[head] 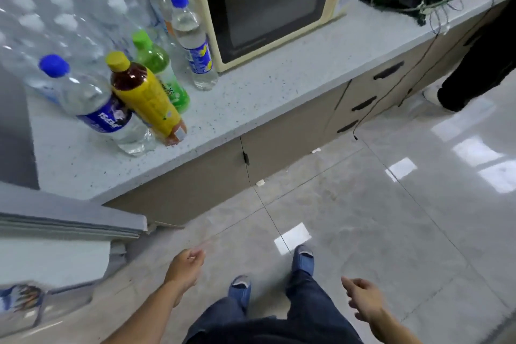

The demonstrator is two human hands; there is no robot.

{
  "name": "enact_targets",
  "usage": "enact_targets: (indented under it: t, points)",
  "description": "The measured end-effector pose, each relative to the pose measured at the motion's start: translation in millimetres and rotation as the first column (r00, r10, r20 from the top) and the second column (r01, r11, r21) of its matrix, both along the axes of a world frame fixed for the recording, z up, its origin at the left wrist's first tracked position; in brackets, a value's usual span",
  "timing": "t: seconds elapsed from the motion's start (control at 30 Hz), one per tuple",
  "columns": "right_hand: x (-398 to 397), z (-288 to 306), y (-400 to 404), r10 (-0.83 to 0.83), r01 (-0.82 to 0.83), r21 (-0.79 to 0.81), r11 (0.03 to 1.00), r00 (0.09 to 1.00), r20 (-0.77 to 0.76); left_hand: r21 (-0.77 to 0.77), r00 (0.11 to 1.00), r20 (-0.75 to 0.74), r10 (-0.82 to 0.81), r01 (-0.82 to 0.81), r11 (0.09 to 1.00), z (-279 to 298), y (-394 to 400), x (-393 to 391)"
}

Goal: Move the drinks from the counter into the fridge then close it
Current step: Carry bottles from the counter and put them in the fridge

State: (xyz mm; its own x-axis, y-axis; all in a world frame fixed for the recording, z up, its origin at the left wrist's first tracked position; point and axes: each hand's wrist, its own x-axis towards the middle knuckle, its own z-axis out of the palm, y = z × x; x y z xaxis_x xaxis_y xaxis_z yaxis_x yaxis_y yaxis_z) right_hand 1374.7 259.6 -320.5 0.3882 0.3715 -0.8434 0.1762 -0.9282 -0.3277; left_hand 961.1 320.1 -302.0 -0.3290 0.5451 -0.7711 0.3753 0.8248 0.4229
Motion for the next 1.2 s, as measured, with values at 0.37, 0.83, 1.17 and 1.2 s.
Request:
enact_targets:
  t: [0.37, 0.83, 1.17, 1.2]
  points:
    - [-13, 36, 219, 0.438, -0.405, 0.261, 0.876, 0.895, -0.085, 0.220, 0.900, 0.030, 0.436, -0.431, 0.875, 62, 15, 50]
    - [-298, 214, 346, 0.815, -0.340, 0.909, 0.241, 0.580, 0.002, 0.792, 0.696, 0.212, 0.686, -0.534, 0.297, 201, 178, -31]
    - [-358, 213, 362, 0.764, -0.296, 0.950, 0.101, 0.635, 0.116, 0.792, 0.786, 0.309, 0.535, -0.524, 0.312, 222, 235, -72]
    - [-357, 212, 363, 0.753, -0.289, 0.952, 0.102, 0.648, 0.116, 0.784, 0.786, 0.305, 0.538, -0.528, 0.326, 217, 237, -73]
